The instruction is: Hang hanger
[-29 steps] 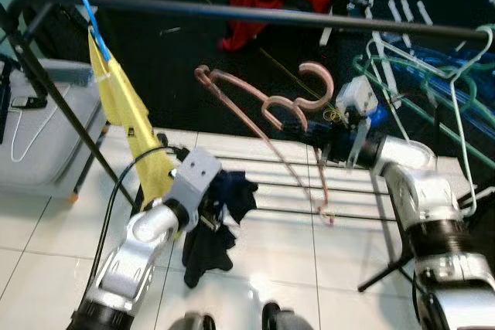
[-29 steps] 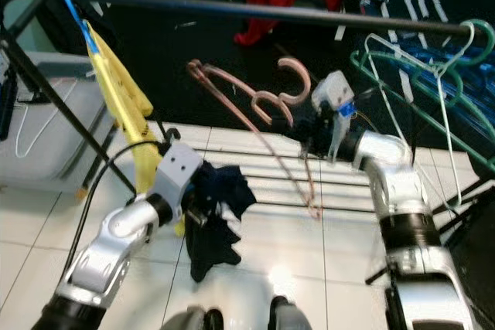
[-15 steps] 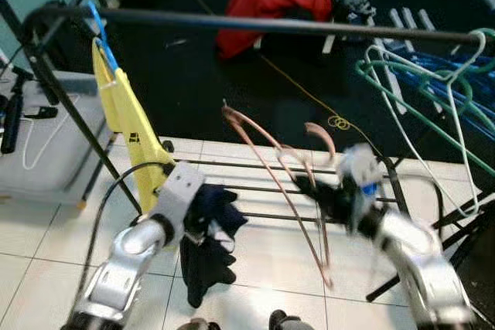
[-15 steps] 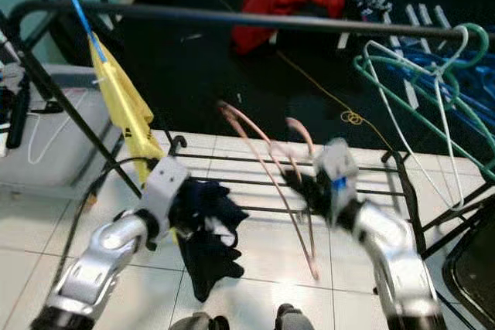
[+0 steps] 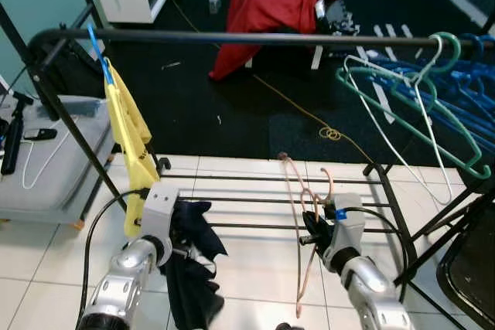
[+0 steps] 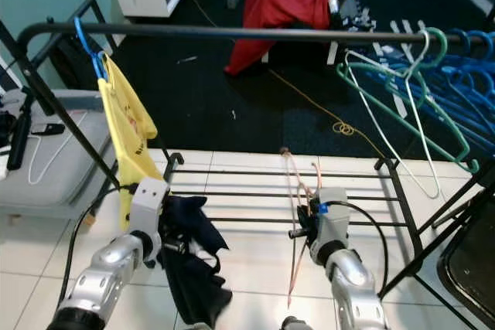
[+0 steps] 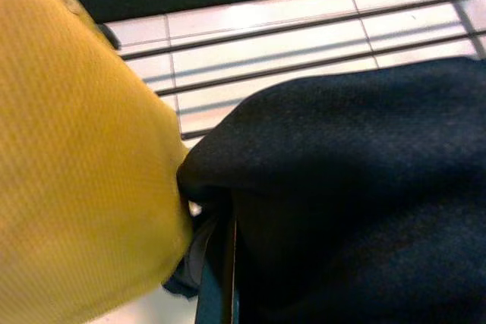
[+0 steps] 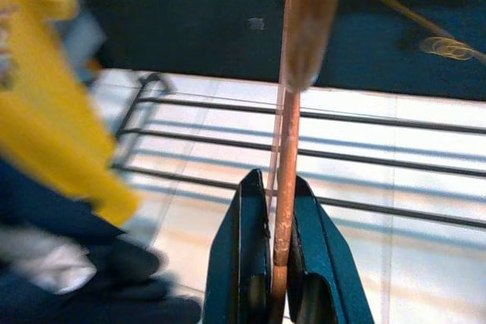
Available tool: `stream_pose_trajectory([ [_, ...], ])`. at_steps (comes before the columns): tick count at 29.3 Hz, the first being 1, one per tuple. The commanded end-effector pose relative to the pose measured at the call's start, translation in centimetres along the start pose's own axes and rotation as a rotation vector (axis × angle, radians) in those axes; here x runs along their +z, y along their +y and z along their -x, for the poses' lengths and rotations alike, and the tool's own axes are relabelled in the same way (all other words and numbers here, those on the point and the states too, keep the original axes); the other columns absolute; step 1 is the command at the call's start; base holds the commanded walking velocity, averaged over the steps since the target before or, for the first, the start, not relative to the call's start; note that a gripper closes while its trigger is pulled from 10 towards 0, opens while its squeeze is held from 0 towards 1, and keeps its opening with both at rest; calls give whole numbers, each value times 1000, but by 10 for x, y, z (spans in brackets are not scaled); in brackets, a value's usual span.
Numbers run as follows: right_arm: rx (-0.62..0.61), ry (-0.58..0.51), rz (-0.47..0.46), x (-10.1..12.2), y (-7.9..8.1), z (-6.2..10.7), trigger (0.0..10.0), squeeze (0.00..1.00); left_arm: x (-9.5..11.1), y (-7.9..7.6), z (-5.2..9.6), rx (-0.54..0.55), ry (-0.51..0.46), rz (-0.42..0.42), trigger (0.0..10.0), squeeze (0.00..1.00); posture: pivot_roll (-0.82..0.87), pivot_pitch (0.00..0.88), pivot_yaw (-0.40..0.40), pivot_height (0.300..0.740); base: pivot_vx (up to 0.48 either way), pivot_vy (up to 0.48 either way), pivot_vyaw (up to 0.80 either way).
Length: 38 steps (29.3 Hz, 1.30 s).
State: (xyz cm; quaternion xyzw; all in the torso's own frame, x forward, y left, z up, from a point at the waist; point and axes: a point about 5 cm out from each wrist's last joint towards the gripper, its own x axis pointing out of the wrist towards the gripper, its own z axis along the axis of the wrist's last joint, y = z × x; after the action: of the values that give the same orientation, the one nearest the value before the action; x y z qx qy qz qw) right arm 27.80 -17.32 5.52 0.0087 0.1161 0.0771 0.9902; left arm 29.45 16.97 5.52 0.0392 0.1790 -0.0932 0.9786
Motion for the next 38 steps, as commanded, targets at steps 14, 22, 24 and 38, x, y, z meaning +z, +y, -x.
stream_pose_trajectory([
  [14,14,-41,-56,11,18,-29,10000,0,16,-9,-6,-25,-107,115,10000,0,-48,123,7,740,0,0,0],
  [22,28,-71,-62,19,20,-35,10000,0,24,-10,-8,-38,-138,101,10000,0,-50,128,7,740,-238,0,0],
  [24,30,-74,-61,19,20,-36,10000,0,25,-11,-9,-41,-141,99,10000,0,-52,127,6,740,-304,0,0],
  [38,33,-88,-69,21,22,-38,10000,0,28,-11,-10,-62,-149,76,10000,0,-51,130,13,740,-295,0,0],
])
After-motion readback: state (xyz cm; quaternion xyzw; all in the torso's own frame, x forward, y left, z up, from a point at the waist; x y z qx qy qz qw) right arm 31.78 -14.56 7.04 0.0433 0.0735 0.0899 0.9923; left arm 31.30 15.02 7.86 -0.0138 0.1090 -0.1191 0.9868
